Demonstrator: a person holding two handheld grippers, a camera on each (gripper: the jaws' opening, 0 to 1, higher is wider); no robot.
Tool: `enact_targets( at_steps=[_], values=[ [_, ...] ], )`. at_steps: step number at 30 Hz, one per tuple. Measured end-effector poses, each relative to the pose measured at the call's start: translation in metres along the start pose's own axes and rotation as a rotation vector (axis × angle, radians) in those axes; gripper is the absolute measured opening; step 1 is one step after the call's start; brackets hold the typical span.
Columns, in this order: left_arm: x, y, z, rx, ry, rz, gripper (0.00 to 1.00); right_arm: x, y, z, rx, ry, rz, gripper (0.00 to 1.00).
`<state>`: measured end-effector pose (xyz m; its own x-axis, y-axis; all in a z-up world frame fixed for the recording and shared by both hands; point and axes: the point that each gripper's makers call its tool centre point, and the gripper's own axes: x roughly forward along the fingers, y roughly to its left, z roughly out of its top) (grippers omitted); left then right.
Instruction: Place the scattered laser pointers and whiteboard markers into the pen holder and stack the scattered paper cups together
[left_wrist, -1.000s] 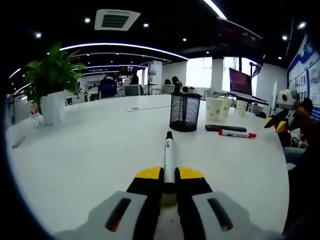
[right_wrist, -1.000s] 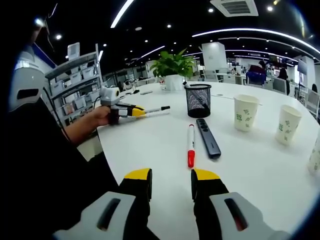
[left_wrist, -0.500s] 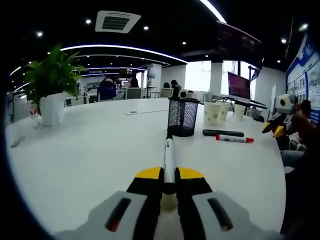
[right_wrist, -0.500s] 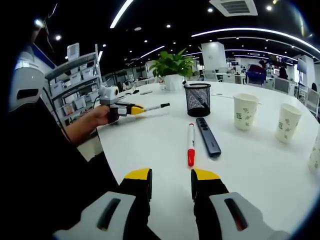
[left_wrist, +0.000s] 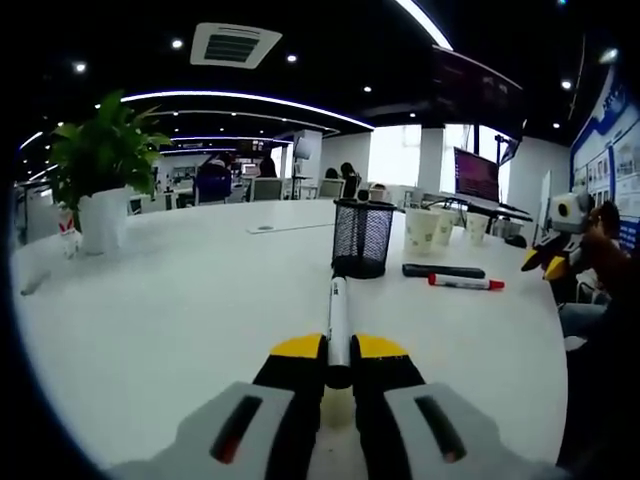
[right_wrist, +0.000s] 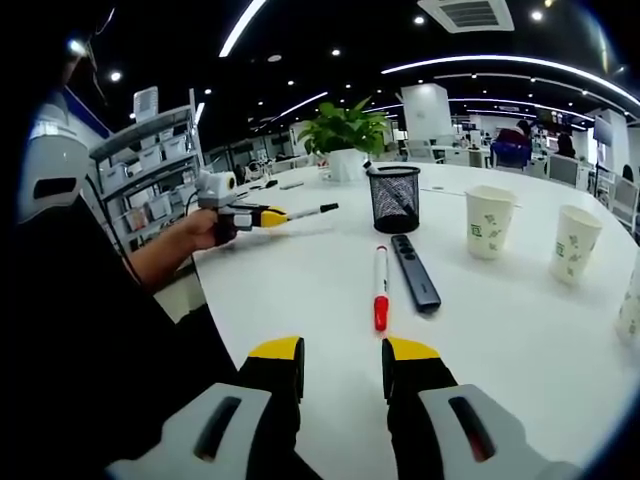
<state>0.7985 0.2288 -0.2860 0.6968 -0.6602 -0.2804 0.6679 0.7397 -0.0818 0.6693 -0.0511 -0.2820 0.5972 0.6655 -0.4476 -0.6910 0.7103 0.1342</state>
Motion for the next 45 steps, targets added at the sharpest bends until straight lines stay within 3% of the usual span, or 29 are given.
enact_targets(
  at_steps=[20, 45],
  values=[
    [-0.006, -0.007, 0.021, 0.010, -0.041, -0.012, 0.13, -0.003, 0.000, 0.003, -0.012, -0.005, -0.001, 0.34],
    [-0.009, -0.009, 0.035, 0.001, -0.049, -0.011, 0.13, -0.004, 0.002, 0.003, -0.009, -0.010, 0.000, 0.34]
  ],
)
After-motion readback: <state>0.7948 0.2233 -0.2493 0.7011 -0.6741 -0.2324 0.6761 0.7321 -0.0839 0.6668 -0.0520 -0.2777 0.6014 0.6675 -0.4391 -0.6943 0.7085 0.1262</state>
